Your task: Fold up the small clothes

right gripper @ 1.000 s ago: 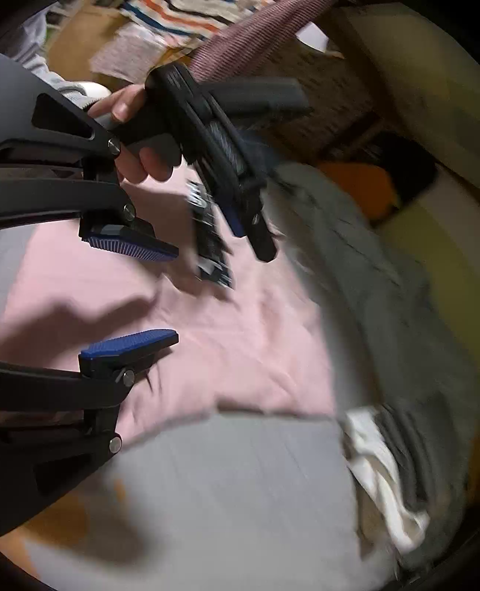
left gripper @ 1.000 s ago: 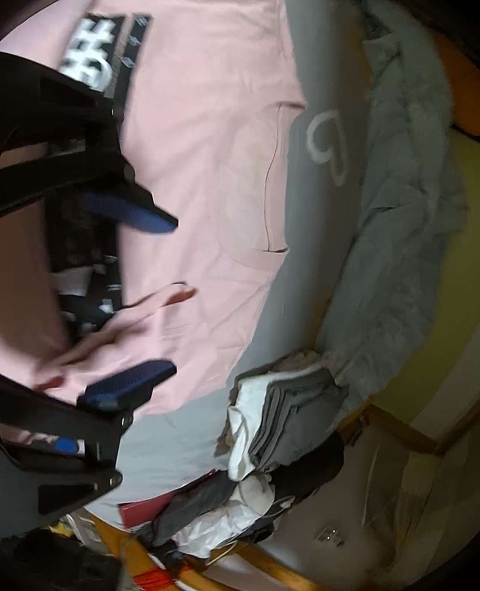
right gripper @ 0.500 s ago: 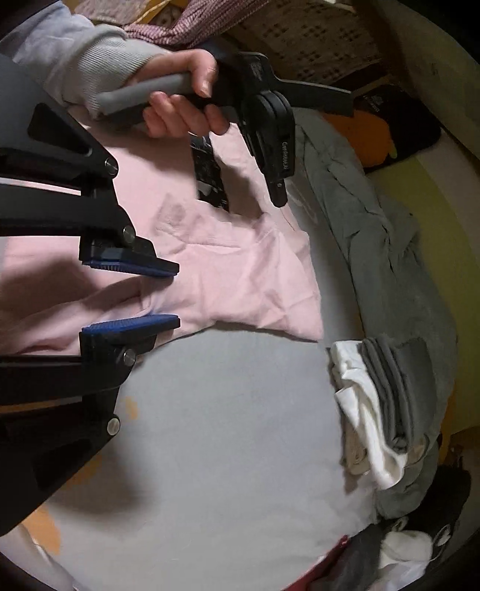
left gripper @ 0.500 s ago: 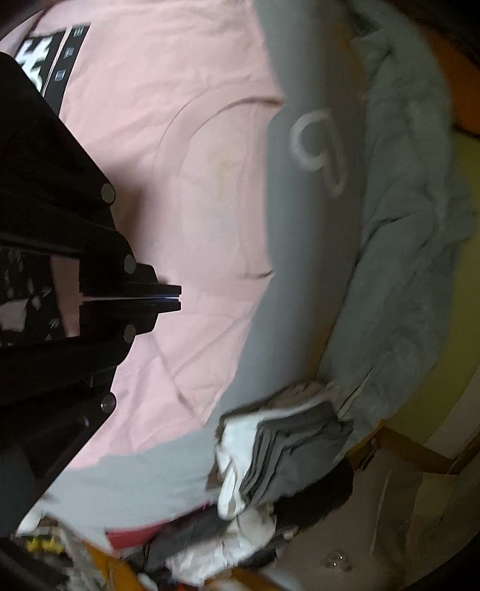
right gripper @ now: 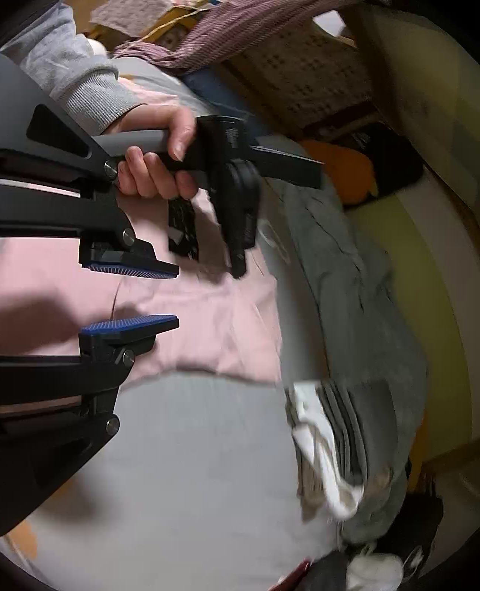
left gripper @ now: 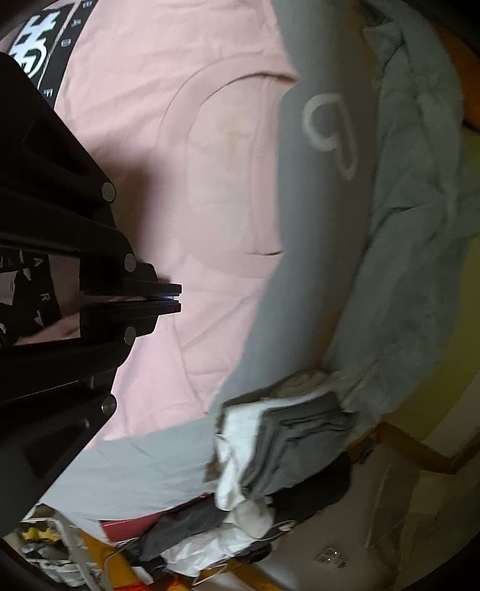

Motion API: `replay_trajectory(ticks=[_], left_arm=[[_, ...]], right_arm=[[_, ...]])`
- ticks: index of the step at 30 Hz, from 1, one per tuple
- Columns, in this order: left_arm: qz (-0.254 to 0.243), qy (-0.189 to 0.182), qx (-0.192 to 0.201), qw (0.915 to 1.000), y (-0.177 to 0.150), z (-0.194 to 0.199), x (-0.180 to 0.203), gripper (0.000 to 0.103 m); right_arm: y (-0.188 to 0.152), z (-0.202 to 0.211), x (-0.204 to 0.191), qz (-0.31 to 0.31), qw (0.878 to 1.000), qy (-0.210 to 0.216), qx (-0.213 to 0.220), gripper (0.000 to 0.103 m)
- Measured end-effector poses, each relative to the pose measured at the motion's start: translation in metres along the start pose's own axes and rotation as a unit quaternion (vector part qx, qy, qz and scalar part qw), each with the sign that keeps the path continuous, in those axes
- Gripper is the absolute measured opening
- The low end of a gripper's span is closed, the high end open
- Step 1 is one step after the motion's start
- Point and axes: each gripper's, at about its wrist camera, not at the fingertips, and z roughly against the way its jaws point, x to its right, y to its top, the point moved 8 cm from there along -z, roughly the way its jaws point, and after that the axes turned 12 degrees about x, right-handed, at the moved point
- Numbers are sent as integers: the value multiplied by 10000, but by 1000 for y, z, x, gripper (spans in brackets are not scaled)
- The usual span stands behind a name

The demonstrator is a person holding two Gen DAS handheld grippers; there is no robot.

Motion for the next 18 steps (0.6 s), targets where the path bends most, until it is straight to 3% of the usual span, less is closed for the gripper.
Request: replay_trajectory(ticks=[4,9,10,14,16,18], left_arm=[[-322,245,10,9992,4,-2,1,1],[-516,437,-163,9976,0,-4,-6,3],[-564,450,-188,9972,-2,-2,-7,9],[-906,142,-8,9958,-12,31,4,24],[-995,-48,144,9949,-17,52,14,33],[-961,-416,202,9943,-23,71,27,36]], right_arm=[[-33,-20,1,141,9978,-191,-624,18],[-46,-11,-3,84,9964,130,-836,17],[-46,-8,-2,51,9962,180,-846,17],[-27,4,6,-262,9981,296,-467,18],[-14,11,16,-449,9987,217,-121,18],[-7,17,27,-561,9983,-31,120,18]])
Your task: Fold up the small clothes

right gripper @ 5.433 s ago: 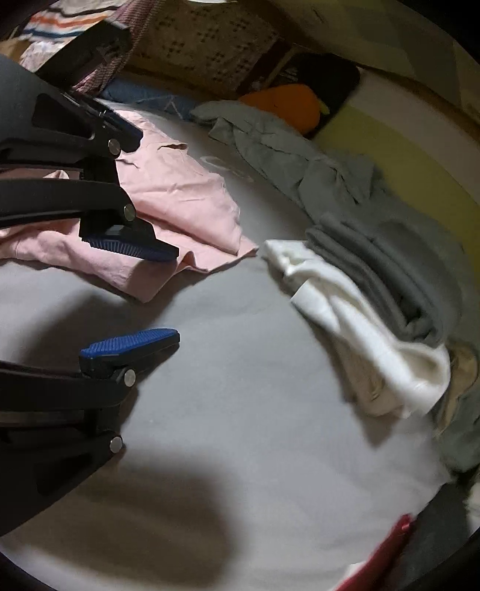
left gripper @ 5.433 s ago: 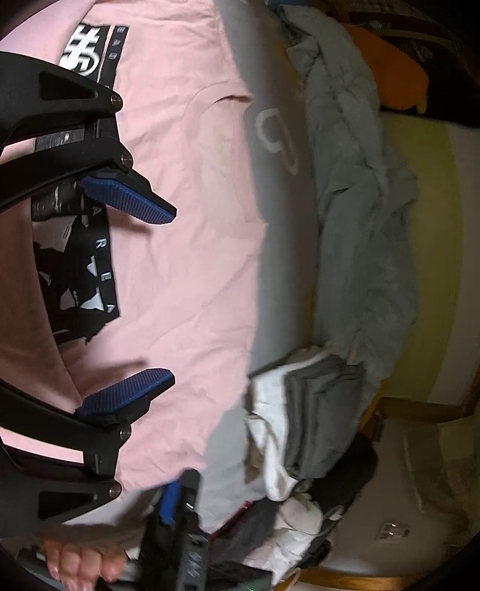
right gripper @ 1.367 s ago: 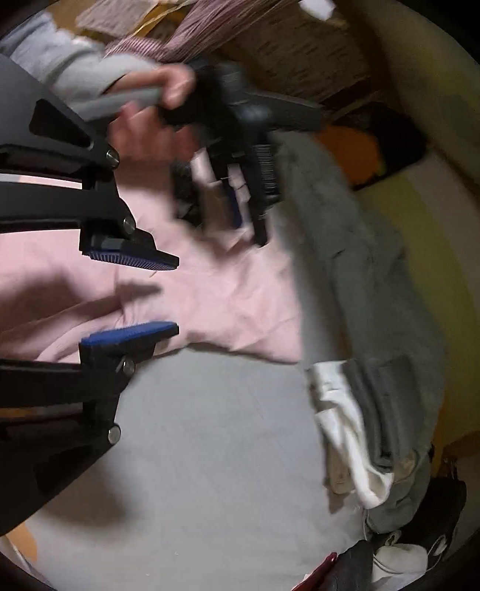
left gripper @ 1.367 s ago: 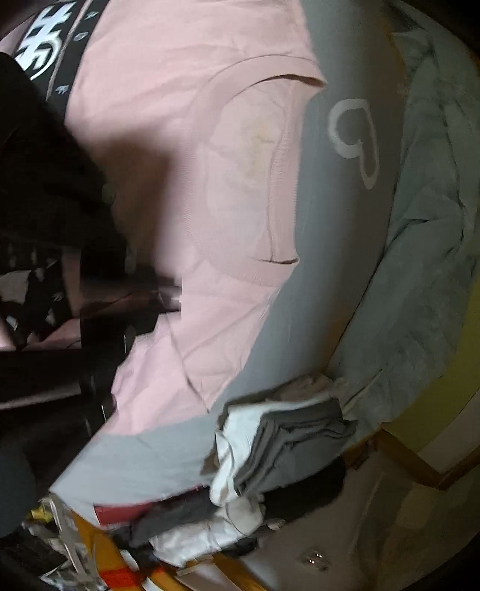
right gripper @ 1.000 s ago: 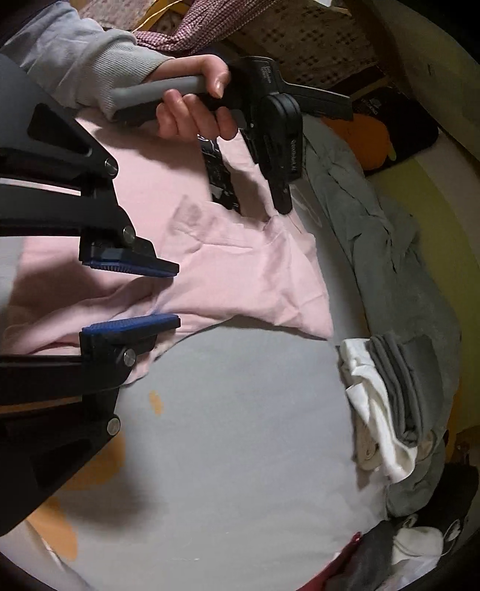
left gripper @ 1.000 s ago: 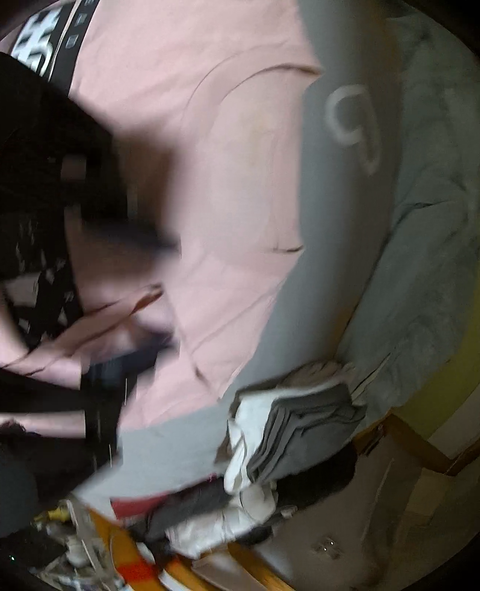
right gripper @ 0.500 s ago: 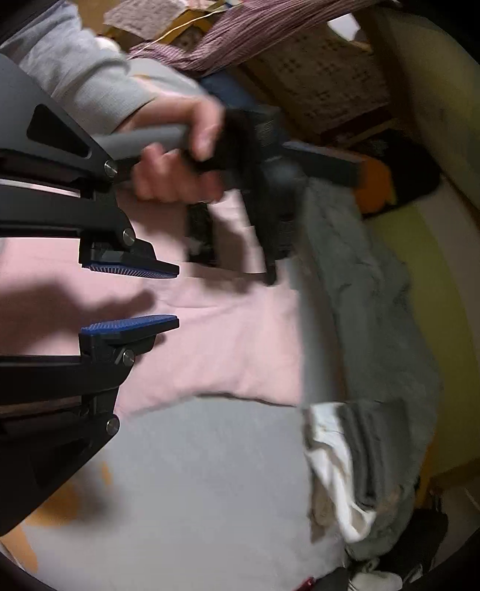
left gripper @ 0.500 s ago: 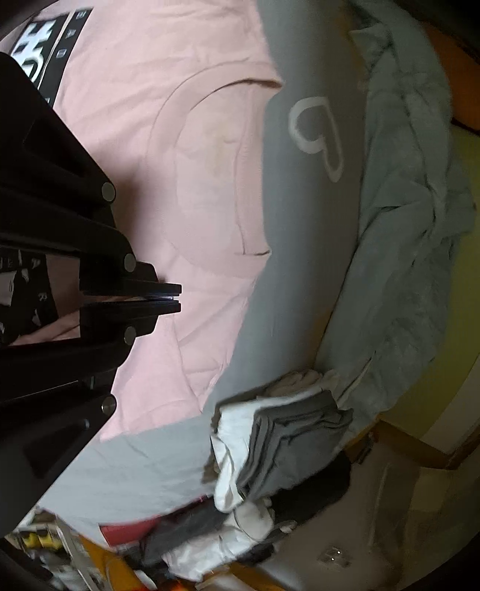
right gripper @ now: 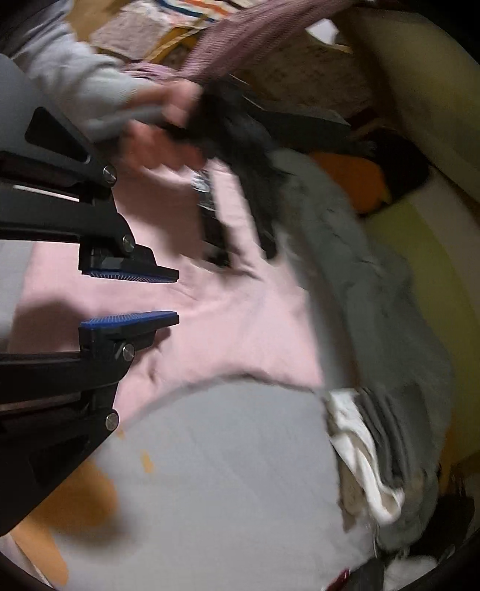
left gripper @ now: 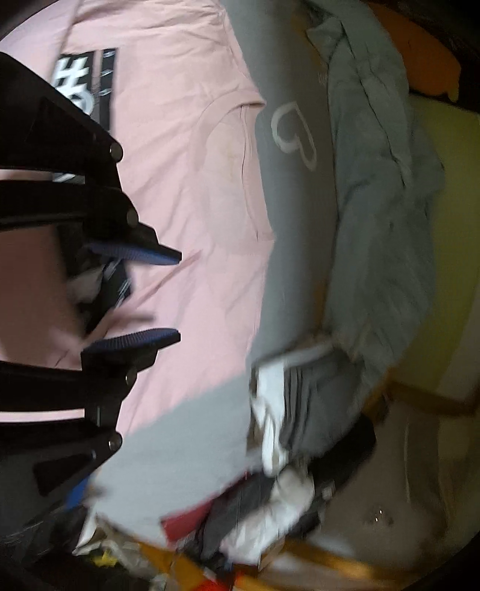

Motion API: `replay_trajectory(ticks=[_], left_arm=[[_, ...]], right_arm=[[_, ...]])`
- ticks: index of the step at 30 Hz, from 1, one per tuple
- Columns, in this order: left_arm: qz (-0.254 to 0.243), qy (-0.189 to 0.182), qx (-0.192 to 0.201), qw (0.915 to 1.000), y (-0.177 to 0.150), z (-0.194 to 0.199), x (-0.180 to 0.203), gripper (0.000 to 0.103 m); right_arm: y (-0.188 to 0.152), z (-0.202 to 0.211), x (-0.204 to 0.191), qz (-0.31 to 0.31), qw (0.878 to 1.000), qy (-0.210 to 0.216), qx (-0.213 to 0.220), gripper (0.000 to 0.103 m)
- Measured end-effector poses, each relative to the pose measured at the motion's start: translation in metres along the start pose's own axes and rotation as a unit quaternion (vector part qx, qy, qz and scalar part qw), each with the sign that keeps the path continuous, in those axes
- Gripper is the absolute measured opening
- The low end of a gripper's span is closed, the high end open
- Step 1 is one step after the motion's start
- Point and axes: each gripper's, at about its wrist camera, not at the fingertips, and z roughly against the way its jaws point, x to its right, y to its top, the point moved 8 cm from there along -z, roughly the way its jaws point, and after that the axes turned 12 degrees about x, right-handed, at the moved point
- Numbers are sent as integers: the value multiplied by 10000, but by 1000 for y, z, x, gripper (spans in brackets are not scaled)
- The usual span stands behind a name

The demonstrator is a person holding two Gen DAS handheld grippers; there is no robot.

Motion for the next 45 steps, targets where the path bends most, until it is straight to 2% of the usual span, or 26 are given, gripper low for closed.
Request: replay_trajectory(ticks=[2,4,6,8,10,12,14,22,26,30,37,40,45], left_arm=[[51,-463,-87,9989,-7,10,19,36],[16,-721,-299,9969,-19,12,34,36],[-60,-739,-532,9958,-31,5,44,36],[-118,-575,-654,9961,-42,-2,47,33],[130,-391,-750,9963,-51,-7,43,12],[277,-386,-720,9963,-57,-4,43,2],[99,-186,-590,9980,-60,1,42,2],[-84,4,-517,9986,-74,16,43,2],[84,33,-580,9983,-81,15,38,2],[220,143,-556,9981,-87,17,33,3],[65,310,-453,9985,-98,21,35,3],[-68,341,-289,9990,-100,19,34,3],[14,292,-155,9995,-101,21,32,3]], right_arm=[[4,2,11,-11,9994,-329,117,18],[3,-1,20,-6,9983,-580,78,18],[0,-4,26,-37,9976,-695,-46,18],[-5,-8,32,14,9952,-970,-152,18],[-6,-9,40,57,9942,-1056,-215,18],[-8,-6,38,78,9942,-1055,-211,18],[-8,-5,38,82,9942,-1051,-204,18],[0,4,30,35,9967,-808,35,18],[3,6,17,204,9978,-615,145,18],[-12,-6,21,396,9946,-922,-258,18],[-13,-7,25,386,9941,-966,-302,18],[-15,-9,27,464,9927,-1061,-350,18],[-18,-11,29,595,9896,-1235,-428,18]])
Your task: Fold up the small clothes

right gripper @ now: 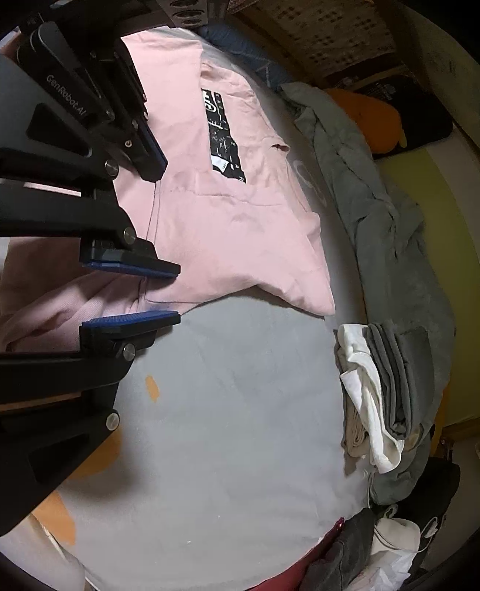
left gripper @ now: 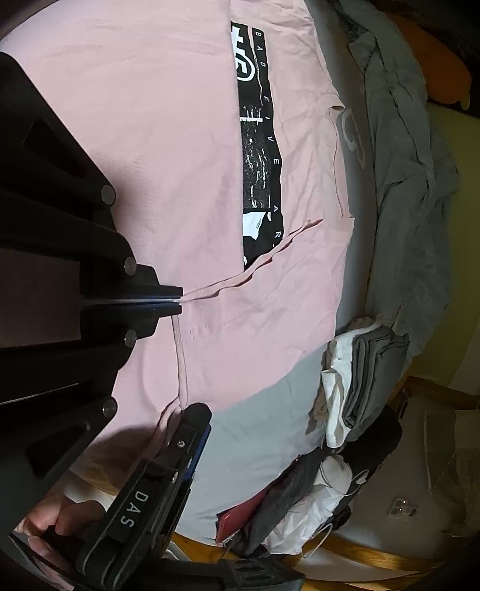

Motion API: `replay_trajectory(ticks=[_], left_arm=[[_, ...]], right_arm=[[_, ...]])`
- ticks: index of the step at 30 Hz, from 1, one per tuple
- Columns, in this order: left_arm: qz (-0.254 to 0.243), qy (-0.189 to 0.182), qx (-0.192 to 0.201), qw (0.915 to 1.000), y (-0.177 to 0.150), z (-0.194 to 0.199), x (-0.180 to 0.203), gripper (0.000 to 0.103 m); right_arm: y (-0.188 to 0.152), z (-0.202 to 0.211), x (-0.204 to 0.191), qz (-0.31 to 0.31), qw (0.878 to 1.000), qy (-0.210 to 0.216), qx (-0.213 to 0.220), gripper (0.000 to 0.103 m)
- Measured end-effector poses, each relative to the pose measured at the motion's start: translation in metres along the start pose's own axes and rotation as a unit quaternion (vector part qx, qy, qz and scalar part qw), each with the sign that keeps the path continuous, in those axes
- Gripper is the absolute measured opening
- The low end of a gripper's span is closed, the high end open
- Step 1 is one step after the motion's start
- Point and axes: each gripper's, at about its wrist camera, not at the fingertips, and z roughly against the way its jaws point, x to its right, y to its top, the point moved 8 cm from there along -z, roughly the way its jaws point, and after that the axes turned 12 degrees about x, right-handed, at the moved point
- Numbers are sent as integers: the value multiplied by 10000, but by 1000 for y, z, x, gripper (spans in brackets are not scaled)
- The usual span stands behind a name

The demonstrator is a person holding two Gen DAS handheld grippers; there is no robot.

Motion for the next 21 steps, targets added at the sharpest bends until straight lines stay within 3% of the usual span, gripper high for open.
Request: replay_trajectory(ticks=[7,11,14,16,19,20,21], left_arm=[[109,-65,400,9991,11,29,-9,3],[-220,530,702,9959,34,61,-42,3],[-259,1128,850,9896,58,84,-90,15],[-137,1655,971,9813,77,99,-136,29],[147,2321,1246,9646,100,124,-212,32],[391,2560,1178,9587,102,130,-241,32],[764,2507,1048,9593,102,133,-268,32]], right_arm=[[6,7,2,-84,9996,110,236,18],[13,12,2,-112,9989,126,442,18],[14,13,2,-106,9987,74,483,18],[17,17,3,-163,9978,17,641,18],[31,41,2,-125,9914,-50,1304,18],[35,49,-1,8,9887,-119,1496,18],[38,55,-6,162,9860,-131,1652,18]])
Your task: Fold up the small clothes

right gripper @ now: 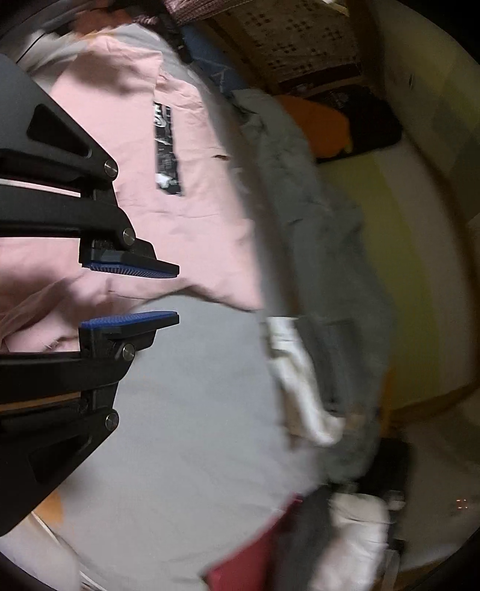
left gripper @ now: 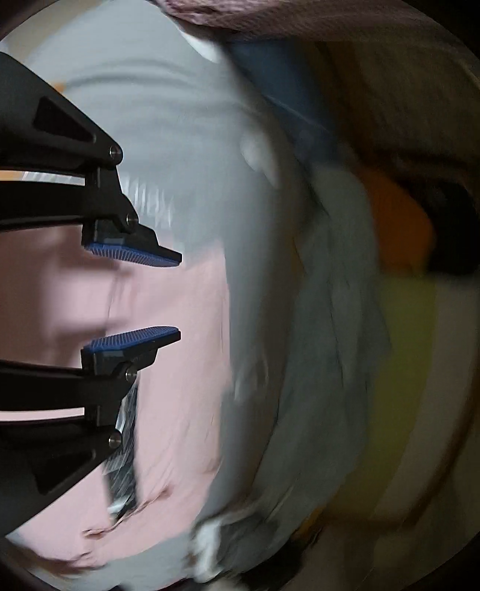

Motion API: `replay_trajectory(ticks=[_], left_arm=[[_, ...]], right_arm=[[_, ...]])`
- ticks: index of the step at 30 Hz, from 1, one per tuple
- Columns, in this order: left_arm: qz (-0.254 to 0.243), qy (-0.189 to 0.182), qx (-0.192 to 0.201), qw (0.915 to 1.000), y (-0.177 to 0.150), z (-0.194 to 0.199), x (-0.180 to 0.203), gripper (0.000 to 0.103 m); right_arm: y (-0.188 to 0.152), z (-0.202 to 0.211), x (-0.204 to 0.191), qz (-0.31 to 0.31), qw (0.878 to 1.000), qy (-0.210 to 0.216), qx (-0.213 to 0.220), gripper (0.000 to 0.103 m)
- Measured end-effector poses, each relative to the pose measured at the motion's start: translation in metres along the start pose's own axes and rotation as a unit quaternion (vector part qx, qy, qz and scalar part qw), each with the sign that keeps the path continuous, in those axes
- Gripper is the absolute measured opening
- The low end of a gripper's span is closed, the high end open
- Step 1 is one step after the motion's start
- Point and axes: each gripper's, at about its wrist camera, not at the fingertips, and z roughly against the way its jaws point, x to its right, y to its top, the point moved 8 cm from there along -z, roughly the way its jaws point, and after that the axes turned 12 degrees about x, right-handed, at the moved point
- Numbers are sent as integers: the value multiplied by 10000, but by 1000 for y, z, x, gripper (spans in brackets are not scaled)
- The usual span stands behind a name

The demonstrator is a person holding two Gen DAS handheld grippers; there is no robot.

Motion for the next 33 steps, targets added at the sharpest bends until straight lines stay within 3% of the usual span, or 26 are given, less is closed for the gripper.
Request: replay_trajectory(ticks=[3,7,10,12,14,15,17,18,22,26,31,33], left_arm=[[891,-324,-535,9941,-2,-23,-48,32],[1971,-842,-1174,9697,-24,-46,-70,32],[2286,-843,-1436,9592,-33,-74,-78,32],[2546,-1138,-1777,9438,-38,-91,-73,32],[2625,-1264,-1819,9392,-35,-94,-67,32],[2623,-1330,-1811,9385,-33,-95,-65,30],[2541,-1325,-1834,9404,-33,-93,-62,4],[2480,-1257,-1848,9426,-35,-92,-62,1],[2319,-697,-1351,9608,-22,-78,-85,1],[2271,-61,-663,9716,-8,-36,-115,1],[1898,904,-488,9764,-12,-26,-140,0],[1886,1026,-567,9750,-13,-31,-144,0]], right_arm=[[2,4,-23,324,9991,282,31,18],[-8,-2,-61,652,9963,531,-163,18],[-14,-8,-87,569,9943,831,-341,18],[-18,-11,-104,500,9925,1011,-461,18],[-20,-12,-118,469,9908,1144,-548,18],[-21,-12,-125,481,9899,1200,-575,18],[-23,-12,-138,553,9886,1255,-620,18],[-24,-12,-144,576,9877,1303,-640,18],[-31,-14,-170,668,9833,1509,-764,18],[-42,-17,-195,733,9777,1737,-925,18],[-57,-21,-233,761,9679,2112,-1134,18],[-60,-24,-262,663,9533,2586,-1414,18]])
